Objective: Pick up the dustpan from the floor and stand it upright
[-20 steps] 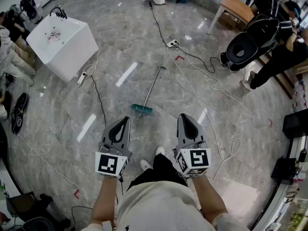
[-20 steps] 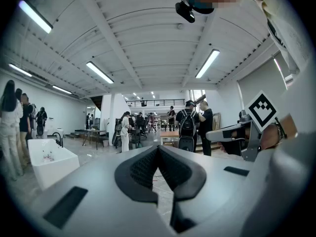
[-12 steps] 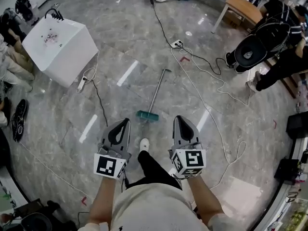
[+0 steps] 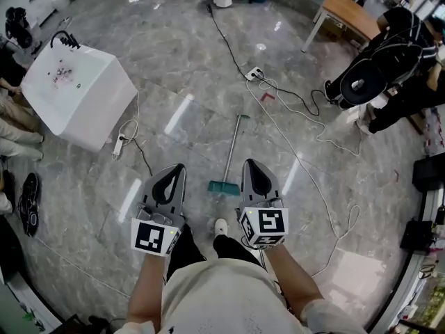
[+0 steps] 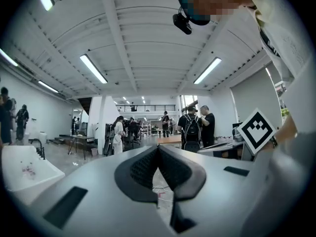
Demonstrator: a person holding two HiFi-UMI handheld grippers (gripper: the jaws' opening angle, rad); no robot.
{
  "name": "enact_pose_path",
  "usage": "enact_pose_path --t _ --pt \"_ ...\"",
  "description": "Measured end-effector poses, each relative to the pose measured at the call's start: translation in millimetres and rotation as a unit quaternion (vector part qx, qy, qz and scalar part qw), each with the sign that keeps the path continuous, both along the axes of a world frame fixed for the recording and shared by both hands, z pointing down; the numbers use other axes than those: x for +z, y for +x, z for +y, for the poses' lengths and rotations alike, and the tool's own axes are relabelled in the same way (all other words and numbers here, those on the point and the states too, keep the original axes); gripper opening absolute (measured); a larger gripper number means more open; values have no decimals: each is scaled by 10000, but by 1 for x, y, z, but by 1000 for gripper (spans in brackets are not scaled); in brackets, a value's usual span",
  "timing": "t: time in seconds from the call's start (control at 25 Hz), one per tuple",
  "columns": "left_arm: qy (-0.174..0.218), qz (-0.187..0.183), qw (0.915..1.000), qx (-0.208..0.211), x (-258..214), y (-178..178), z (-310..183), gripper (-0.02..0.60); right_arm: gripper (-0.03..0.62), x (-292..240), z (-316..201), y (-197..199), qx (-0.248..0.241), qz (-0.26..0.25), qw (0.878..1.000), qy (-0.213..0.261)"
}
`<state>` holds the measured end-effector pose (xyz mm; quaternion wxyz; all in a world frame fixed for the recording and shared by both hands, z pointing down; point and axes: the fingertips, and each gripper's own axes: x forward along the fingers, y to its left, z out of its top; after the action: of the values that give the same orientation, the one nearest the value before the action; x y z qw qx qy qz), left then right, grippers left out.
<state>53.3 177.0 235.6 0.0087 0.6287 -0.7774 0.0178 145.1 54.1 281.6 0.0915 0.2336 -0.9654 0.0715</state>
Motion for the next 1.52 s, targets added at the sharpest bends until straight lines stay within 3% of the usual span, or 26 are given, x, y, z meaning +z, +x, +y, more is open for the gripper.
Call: enact_pose_path --t 0.28,0.48,0.64,0.8,1.0,1.28,1.4,1.52 --pt "255 372 9957 804 18 -122 -43 11 17 24 -31 -96 1039 198 9944 -26" --pt "-24 409 9863 1596 40 -217 -67 11 17 25 -39 -178 1698 216 9852 21" --pt "-265 383 9794 1964 63 -273 -100 11 17 29 -50 -216 1966 358 9798 -10" --pt "-295 407 9724 2277 72 -294 -161 11 17 43 -88 -221 2275 436 9724 -274" --pt "-527 147 9577 2824 86 -305 -233 11 17 61 -152 -234 2788 335 9594 -272" --pt "-426 -272 9440 3262 70 -336 -346 11 17 50 -250 -269 3260 153 9448 -287" --pt "-199 21 9433 3315 72 -355 -376 11 17 53 -267 -291 3366 259 9409 -259" --pt "-124 220 9330 3591 86 -373 -409 11 17 68 -294 -311 3678 403 9286 -297"
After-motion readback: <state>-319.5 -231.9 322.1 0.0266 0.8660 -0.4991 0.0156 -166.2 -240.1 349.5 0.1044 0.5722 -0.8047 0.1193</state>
